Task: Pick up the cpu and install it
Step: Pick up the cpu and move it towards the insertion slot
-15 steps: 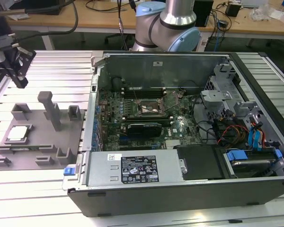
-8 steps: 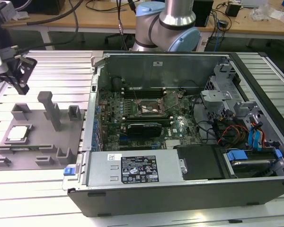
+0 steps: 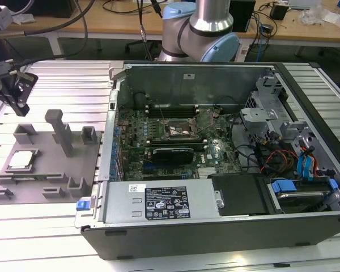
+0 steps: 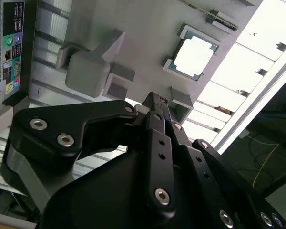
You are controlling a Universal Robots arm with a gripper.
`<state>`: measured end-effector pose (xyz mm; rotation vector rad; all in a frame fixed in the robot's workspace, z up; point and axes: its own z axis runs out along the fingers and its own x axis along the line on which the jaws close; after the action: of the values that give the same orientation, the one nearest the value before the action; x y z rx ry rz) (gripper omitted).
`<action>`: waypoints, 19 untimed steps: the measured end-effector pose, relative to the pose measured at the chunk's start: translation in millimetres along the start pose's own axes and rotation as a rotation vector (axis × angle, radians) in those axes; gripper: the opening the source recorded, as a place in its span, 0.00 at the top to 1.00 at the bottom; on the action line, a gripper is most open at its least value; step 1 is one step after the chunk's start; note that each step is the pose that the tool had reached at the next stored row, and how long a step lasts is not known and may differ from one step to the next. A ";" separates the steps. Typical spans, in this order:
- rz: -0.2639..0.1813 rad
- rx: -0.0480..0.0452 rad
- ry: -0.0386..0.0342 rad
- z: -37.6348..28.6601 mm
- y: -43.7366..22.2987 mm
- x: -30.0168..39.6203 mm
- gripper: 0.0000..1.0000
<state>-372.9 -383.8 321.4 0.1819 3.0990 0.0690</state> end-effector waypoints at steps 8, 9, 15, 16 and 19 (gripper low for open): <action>0.000 0.0000 0.0001 0.2 0.0 0.0 0.89; 0.000 -0.0001 -0.0002 0.4 0.0 0.0 0.89; 0.000 0.0000 -0.0001 4.5 -2.0 16.3 0.89; 0.000 0.0000 -0.0001 6.4 -2.5 19.3 0.89; 0.000 0.0000 0.0000 9.9 -3.3 25.1 0.89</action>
<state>-397.8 -383.7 310.5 0.1820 3.0989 0.0690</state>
